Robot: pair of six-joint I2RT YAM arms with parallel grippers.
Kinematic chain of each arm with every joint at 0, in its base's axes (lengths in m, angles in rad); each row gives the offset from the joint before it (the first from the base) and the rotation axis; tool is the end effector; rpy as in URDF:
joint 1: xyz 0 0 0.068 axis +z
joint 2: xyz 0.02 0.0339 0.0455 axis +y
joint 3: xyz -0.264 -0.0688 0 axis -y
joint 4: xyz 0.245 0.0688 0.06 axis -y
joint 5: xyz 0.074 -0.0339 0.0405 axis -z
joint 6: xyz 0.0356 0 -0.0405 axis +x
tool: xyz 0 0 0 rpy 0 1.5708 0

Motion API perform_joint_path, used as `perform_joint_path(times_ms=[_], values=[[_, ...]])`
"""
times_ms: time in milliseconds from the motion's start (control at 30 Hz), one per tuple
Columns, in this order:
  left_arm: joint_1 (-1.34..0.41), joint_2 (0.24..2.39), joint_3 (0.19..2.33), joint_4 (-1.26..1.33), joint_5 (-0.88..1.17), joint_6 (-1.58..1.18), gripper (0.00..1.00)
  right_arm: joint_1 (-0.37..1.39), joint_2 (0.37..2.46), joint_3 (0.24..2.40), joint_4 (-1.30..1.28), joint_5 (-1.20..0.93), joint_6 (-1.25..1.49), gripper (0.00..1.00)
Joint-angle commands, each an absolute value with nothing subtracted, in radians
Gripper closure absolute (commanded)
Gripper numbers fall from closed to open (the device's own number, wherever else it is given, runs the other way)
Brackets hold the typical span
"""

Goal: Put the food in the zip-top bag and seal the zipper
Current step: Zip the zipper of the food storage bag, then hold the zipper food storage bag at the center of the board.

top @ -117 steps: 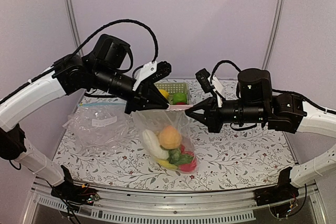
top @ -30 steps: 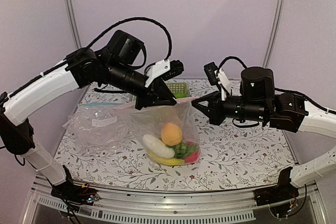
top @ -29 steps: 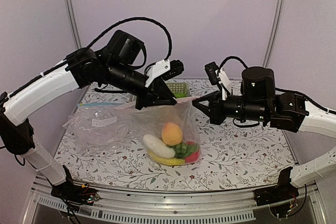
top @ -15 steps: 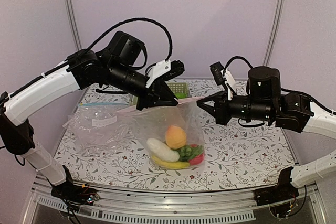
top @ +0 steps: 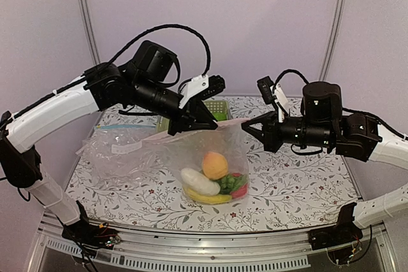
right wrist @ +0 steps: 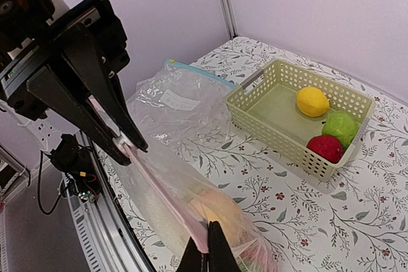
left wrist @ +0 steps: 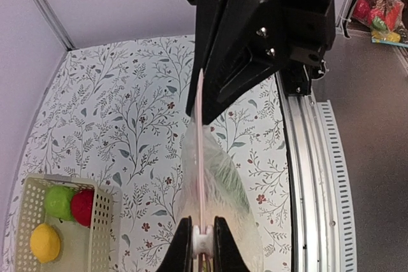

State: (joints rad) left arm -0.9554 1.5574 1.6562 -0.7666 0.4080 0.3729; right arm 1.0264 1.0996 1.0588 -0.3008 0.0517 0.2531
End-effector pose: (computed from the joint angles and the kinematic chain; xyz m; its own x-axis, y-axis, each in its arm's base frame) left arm 0.1837 -0.2842 0.3953 0.0057 0.5713 -0.8207 0.9957 0.0724 0.0572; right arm 0.1314 0.2134 0.3620 -0.3756 -0.1375 -0.9165 -0.7592 0.6128 0.2192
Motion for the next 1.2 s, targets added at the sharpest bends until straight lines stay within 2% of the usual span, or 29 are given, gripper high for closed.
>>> perform_joint_path(times_ms=[0, 33, 100, 167, 200, 233, 333, 433, 600, 833, 967, 1167], values=[[-0.92, 1.505, 1.634, -0.964, 0.388, 0.36, 1.0, 0.957, 1.026, 1.041, -0.388, 0.094, 0.245, 1.0], [-0.921, 1.506, 1.634, -0.958, 0.41, 0.357, 1.0, 0.957, 1.025, 1.042, -0.378, -0.004, 0.216, 0.96], [-0.922, 1.515, 1.637, -0.954, 0.457, 0.354, 1.0, 0.957, 1.031, 1.052, -0.365, -0.178, 0.182, 0.78], [-0.923, 1.53, 1.647, -0.956, 0.489, 0.354, 1.0, 0.957, 1.042, 1.068, -0.369, -0.257, 0.167, 0.63], [-0.925, 1.538, 1.651, -0.958, 0.506, 0.353, 1.0, 0.957, 1.048, 1.078, -0.379, -0.278, 0.16, 0.51], [-0.926, 1.545, 1.655, -0.96, 0.52, 0.355, 1.0, 0.957, 1.052, 1.088, -0.393, -0.288, 0.15, 0.46], [-0.93, 1.562, 1.669, -0.969, 0.549, 0.358, 1.0, 0.957, 1.061, 1.116, -0.43, -0.287, 0.114, 0.33], [-0.932, 1.566, 1.672, -0.964, 0.568, 0.357, 1.0, 0.957, 1.08, 1.146, -0.457, -0.285, 0.058, 0.29], [-0.933, 1.568, 1.676, -0.957, 0.579, 0.351, 1.0, 0.957, 1.151, 1.201, -0.474, -0.332, 0.011, 0.29], [-0.933, 1.572, 1.678, -0.956, 0.579, 0.35, 1.0, 0.961, 1.268, 1.294, -0.515, -0.465, -0.04, 0.45], [-0.933, 1.576, 1.68, -0.954, 0.581, 0.35, 1.0, 0.98, 1.292, 1.301, -0.52, -0.468, -0.045, 0.51], [-0.933, 1.576, 1.683, -0.953, 0.579, 0.351, 1.0, 0.986, 1.324, 1.302, -0.515, -0.454, -0.045, 0.67]])
